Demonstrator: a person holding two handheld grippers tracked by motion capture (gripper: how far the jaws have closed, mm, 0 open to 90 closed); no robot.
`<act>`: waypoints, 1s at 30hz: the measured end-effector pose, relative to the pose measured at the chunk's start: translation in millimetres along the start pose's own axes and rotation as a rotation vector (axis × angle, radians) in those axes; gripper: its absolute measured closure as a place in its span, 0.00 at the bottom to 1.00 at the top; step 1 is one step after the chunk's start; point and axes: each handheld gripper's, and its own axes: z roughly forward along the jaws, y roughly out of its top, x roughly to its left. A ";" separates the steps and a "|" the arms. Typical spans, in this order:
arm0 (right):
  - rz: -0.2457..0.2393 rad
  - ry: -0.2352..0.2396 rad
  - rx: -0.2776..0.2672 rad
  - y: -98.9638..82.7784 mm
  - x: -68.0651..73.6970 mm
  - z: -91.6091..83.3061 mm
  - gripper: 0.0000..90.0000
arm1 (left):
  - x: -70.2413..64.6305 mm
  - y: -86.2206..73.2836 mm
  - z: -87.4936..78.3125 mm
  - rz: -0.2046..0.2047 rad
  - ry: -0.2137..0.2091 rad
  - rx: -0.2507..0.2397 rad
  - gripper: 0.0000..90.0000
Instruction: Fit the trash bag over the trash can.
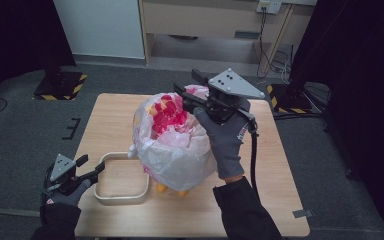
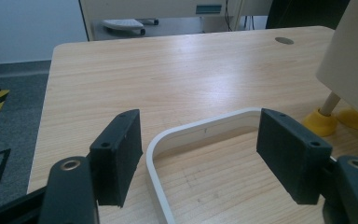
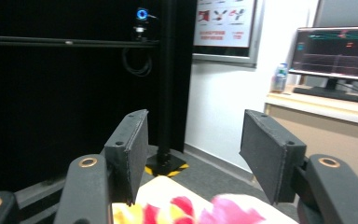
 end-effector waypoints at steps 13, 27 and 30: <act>0.011 -0.182 -0.024 -26.1 -51.1 -60.0 0.47 | 0.4 -1.2 1.2 -0.005 -0.001 0.008 0.34; 0.093 -0.238 0.016 -104.8 -81.7 -116.6 0.47 | -0.2 -2.2 2.4 -0.009 0.005 0.020 0.34; 0.106 -0.229 0.046 -122.4 -83.4 -120.1 0.47 | -0.3 -2.3 2.5 -0.007 0.010 0.023 0.34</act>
